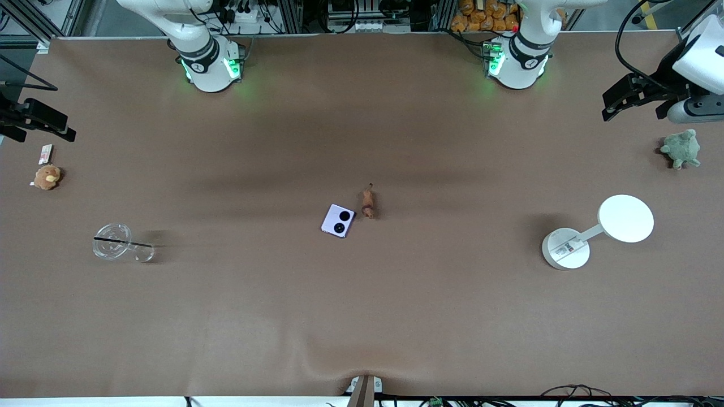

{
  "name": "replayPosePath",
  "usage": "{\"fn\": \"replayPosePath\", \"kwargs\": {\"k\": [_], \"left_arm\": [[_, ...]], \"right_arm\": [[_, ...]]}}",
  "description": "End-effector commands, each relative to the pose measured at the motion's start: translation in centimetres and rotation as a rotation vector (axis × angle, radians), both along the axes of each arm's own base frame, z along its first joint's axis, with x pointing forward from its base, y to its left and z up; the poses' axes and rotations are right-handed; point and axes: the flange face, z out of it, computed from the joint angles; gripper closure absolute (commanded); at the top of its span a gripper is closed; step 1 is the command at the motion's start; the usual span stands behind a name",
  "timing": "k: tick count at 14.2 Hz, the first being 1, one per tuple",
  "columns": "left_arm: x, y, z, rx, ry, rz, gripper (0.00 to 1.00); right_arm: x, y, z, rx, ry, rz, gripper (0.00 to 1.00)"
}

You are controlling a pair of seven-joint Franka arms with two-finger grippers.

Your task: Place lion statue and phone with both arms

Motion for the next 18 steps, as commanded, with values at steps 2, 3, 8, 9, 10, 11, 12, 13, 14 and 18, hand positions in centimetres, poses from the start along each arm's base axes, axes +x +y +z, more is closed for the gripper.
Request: {"fn": "replayPosePath", "kwargs": {"k": [2, 3, 8, 9, 10, 11, 12, 13, 14, 18], "left_arm": [[-0.1, 0.4, 0.4, -0.005, 0.009, 0.008, 0.0], [-0.1, 0.4, 0.5, -0.006, 0.006, 0.01, 0.0], [0.4, 0.4, 0.8, -0.006, 0.003, 0.008, 0.0], [0.4, 0.4, 0.8, -0.006, 0.003, 0.007, 0.0], [0.4, 0.4, 0.6, -0.007, 0.009, 0.002, 0.0], [0.4, 0.3, 0.5, -0.012, 0.013, 0.003, 0.0], [0.5, 0.3, 0.3, -0.011, 0.016, 0.005, 0.0], [0.7, 0.2, 0.1, -0.012, 0.021, 0.005, 0.0], [0.7, 0.1, 0.0, -0.012, 0.022, 0.006, 0.0], [0.9, 0.1, -0.4, -0.011, 0.028, 0.009, 0.0]], "right_arm": [[0.0, 0.2, -0.2, -0.002, 0.0, 0.015, 0.0], [0.0, 0.2, -0.3, -0.002, 0.0, 0.015, 0.0], [0.1, 0.2, -0.1, -0.01, -0.006, 0.016, 0.0], [0.0, 0.1, 0.1, -0.015, -0.008, 0.016, 0.0], [0.1, 0.1, 0.2, -0.015, -0.011, 0.016, 0.0], [0.1, 0.2, 0.2, -0.015, -0.012, 0.017, 0.0], [0.1, 0.3, 0.3, -0.016, -0.015, 0.019, 0.0], [0.1, 0.5, 0.3, -0.014, -0.015, 0.022, 0.0], [0.1, 0.5, 0.2, -0.014, -0.013, 0.022, 0.0], [0.2, 0.7, 0.2, -0.013, -0.013, 0.013, 0.0]]}}
